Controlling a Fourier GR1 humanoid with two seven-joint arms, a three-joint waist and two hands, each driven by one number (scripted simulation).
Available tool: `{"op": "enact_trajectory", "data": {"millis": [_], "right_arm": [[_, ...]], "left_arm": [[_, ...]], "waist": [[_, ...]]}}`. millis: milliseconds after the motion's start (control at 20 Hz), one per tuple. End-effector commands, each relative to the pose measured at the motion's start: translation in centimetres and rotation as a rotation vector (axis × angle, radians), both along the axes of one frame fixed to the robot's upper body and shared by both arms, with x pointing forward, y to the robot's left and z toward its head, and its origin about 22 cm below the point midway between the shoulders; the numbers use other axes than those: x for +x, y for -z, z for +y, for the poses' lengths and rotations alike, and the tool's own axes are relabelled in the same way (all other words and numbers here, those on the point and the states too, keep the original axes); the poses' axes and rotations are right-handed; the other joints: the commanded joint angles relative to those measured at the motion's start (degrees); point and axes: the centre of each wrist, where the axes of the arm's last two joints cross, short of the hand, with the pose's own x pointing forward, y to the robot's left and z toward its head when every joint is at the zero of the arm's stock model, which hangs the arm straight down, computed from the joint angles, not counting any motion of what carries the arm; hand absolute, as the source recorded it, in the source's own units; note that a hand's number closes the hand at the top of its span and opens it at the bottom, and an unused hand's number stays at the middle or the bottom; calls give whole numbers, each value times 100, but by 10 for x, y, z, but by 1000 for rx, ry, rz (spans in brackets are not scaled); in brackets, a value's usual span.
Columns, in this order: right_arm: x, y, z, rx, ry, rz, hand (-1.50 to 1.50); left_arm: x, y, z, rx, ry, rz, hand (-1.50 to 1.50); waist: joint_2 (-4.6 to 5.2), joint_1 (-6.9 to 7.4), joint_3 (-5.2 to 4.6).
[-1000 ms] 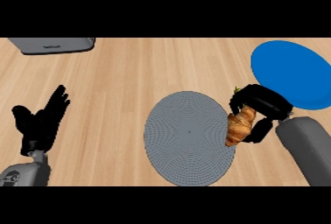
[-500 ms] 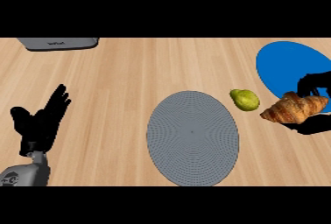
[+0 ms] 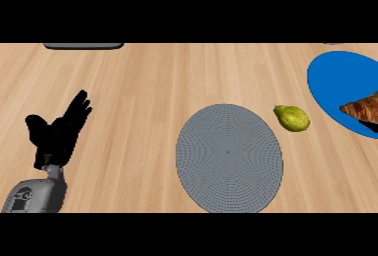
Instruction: Pick the croissant from the placemat and place it in the plate
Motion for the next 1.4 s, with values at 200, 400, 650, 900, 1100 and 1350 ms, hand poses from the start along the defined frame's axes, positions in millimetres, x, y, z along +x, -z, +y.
{"op": "enact_trajectory", "data": {"millis": [200, 400, 650, 900, 1100, 1350], "right_arm": [[28, 1, -50, -16, 96, 24, 150], [31, 17, -54, -131, 116, 124, 150], [22, 45, -62, -16, 68, 337, 150], [34, 22, -65, -54, -50, 294, -150], [26, 21, -75, 17, -89, 123, -150], [31, 9, -75, 286, -308, -21, -150]], "left_arm": [[4, -17, -9, 1, 18, -22, 0], [12, -6, -8, -11, 46, -16, 0], [7, 4, -21, 5, 50, -34, 0], [24, -11, -9, 13, 53, -25, 0], [13, -4, -23, 2, 48, -37, 0], [14, -4, -14, -14, 12, -20, 0]], "waist": [[31, 147, 8], [76, 220, 13], [109, 311, 23], [128, 315, 27], [109, 282, 33], [56, 139, 27]]}}
